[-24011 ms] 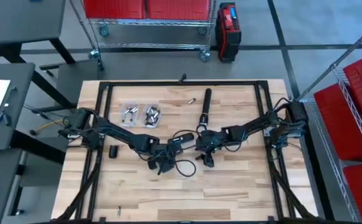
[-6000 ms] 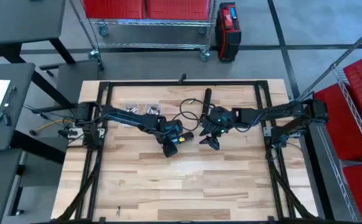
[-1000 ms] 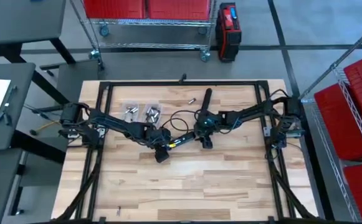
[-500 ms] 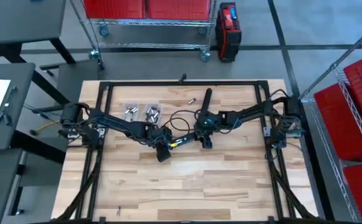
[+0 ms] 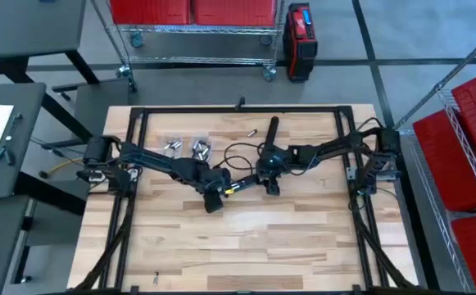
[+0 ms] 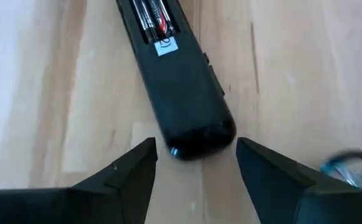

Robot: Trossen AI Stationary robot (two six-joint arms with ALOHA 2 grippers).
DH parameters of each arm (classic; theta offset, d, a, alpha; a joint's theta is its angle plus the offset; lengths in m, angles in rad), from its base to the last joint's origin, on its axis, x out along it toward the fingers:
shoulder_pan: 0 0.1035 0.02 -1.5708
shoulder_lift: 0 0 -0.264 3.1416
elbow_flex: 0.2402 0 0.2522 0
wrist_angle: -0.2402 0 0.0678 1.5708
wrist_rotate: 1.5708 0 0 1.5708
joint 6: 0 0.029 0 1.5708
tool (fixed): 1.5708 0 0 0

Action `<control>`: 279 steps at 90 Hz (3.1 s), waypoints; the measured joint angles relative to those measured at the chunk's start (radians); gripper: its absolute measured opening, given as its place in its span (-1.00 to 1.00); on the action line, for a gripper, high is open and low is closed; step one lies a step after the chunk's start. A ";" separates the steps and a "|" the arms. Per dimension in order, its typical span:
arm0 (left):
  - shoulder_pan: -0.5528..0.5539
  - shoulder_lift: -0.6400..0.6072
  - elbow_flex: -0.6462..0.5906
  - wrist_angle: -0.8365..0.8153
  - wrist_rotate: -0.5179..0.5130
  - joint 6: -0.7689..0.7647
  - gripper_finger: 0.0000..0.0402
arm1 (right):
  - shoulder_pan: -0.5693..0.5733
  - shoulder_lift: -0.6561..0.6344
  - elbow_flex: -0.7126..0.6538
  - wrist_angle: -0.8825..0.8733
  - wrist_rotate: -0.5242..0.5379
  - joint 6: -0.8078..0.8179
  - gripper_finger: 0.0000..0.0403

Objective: Insert battery
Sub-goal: Close the remote control battery compartment

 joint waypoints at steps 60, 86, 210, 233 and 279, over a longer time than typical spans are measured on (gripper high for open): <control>0.011 -0.123 -0.095 0.078 -0.018 -0.092 -0.47 | 0.077 -0.177 0.001 -0.001 -0.003 0.750 0.05; 0.049 -0.120 -0.205 0.214 0.013 -0.068 -0.47 | 0.169 -0.116 0.000 0.040 0.002 0.917 0.05; -0.066 -0.343 -0.464 0.421 0.058 -0.100 -0.47 | 0.256 0.283 0.280 0.210 0.122 1.411 0.05; -0.084 -0.264 -0.463 0.496 0.097 -0.101 -0.47 | 0.255 0.283 0.280 0.215 0.141 1.429 0.05; -0.103 -0.237 -0.462 0.539 0.089 -0.078 -0.47 | 0.266 0.341 0.283 0.292 0.151 1.481 0.05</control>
